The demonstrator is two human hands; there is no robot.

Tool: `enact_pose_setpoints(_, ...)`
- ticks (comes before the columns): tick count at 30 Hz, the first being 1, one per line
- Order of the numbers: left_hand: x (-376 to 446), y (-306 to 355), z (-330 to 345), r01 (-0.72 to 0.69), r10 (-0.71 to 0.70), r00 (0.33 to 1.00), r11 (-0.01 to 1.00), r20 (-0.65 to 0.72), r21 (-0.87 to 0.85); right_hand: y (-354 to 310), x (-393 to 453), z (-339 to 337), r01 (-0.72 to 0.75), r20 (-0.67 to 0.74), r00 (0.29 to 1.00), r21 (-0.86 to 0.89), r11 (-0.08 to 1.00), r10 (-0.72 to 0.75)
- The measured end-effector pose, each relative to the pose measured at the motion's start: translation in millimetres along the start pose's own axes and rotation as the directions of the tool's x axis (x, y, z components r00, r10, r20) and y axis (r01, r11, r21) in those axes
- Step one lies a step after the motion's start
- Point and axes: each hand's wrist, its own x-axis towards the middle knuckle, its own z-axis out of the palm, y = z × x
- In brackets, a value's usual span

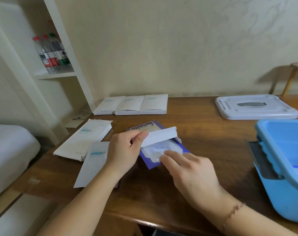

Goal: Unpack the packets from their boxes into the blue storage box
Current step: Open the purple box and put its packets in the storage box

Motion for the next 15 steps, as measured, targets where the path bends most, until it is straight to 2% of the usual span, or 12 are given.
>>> enact_pose_setpoints(3, -2.4, -4.8, 2.9, -0.009, 0.01, 0.999, 1.0, 0.044, -0.017, -2.9, -19.4, -3.7, -0.118, -0.06, 0.991, 0.045, 0.992, 0.12)
enact_pose_setpoints(6, -6.4, -9.2, 8.7, -0.038, 0.038, 0.996, 0.999, 0.08, -0.01, -3.3, -36.0, -5.7, -0.242, -0.092, 0.959, 0.231, 0.942, 0.269)
enact_pose_setpoints(8, -9.7, -10.0, 12.8, -0.01, 0.007, 0.992, 1.0, 0.125, 0.022, -2.1, -44.5, -7.0, -0.292, -0.071, 0.94, 0.33, 0.897, 0.333)
enact_pose_setpoints(13, -9.0, -6.0, 13.4, 0.026, -0.064, 0.96, 0.99, 0.273, 0.14, 12.1, -59.9, -6.4, -0.294, -0.062, 0.929, 0.477, 0.828, 0.365)
enact_pose_setpoints(15, -3.3, 4.8, 5.3, -0.077, 0.026, 0.954, 0.984, 0.297, 0.161, 17.5, -62.9, -6.2, -0.278, -0.067, 0.931, 0.502, 0.819, 0.358)
